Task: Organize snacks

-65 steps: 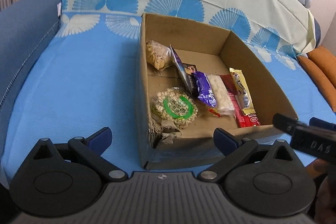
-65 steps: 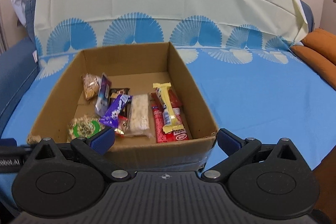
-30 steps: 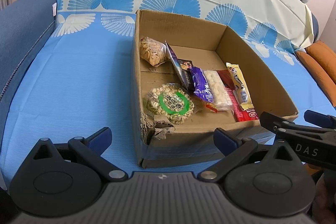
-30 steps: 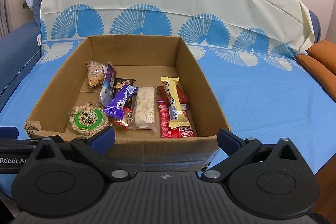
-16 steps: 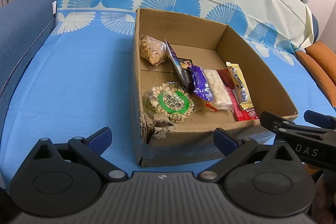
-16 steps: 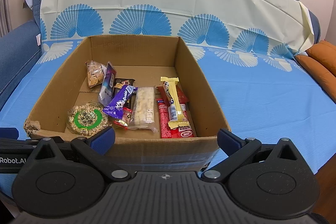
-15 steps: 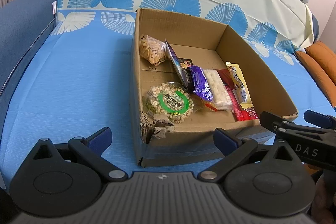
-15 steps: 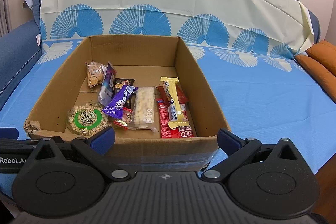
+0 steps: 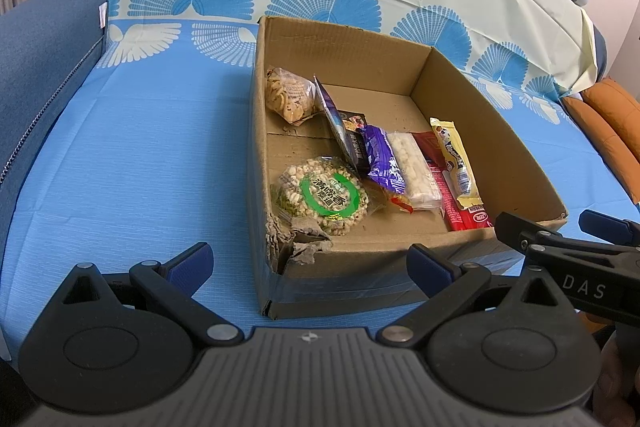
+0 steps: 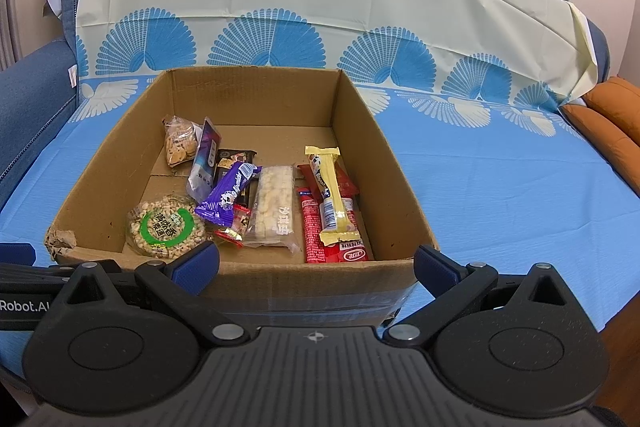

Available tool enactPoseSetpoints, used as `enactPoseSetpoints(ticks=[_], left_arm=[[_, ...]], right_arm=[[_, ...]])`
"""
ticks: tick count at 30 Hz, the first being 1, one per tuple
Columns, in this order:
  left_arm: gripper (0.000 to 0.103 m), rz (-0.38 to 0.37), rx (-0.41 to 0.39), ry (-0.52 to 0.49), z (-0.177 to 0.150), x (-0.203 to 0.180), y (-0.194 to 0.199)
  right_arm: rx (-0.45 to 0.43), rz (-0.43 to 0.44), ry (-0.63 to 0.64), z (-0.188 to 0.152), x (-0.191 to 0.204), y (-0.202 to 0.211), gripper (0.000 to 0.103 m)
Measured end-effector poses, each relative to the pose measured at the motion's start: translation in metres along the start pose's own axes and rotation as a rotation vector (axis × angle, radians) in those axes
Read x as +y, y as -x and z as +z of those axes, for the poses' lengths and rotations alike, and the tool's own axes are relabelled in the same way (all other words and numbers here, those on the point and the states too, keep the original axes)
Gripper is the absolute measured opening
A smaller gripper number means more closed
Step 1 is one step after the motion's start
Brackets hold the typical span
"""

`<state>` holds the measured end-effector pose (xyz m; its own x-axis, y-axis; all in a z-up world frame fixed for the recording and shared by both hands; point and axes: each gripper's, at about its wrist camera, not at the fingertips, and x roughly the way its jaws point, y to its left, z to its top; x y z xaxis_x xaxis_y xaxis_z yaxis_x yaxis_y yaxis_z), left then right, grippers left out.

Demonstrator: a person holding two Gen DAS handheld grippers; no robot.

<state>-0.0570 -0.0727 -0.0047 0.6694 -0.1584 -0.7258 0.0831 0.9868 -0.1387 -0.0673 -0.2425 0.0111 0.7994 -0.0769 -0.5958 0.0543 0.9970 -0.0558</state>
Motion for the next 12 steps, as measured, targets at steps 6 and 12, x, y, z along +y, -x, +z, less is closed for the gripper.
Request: enactPoseSetpoints(ticks=[6,12], left_arm=[[0.103,-0.006,-0.007,-0.001,0.0002,-0.0008,0.0],[0.103,-0.004,-0.044,-0.007,0.0011,-0.004,0.0037]], right_arm=[[0.0,-0.001,-0.006,0.0,-0.0013,0.0007,0.102],[0.011,0.006,-0.02,0.0007,-0.0023,-0.0004,0.102]])
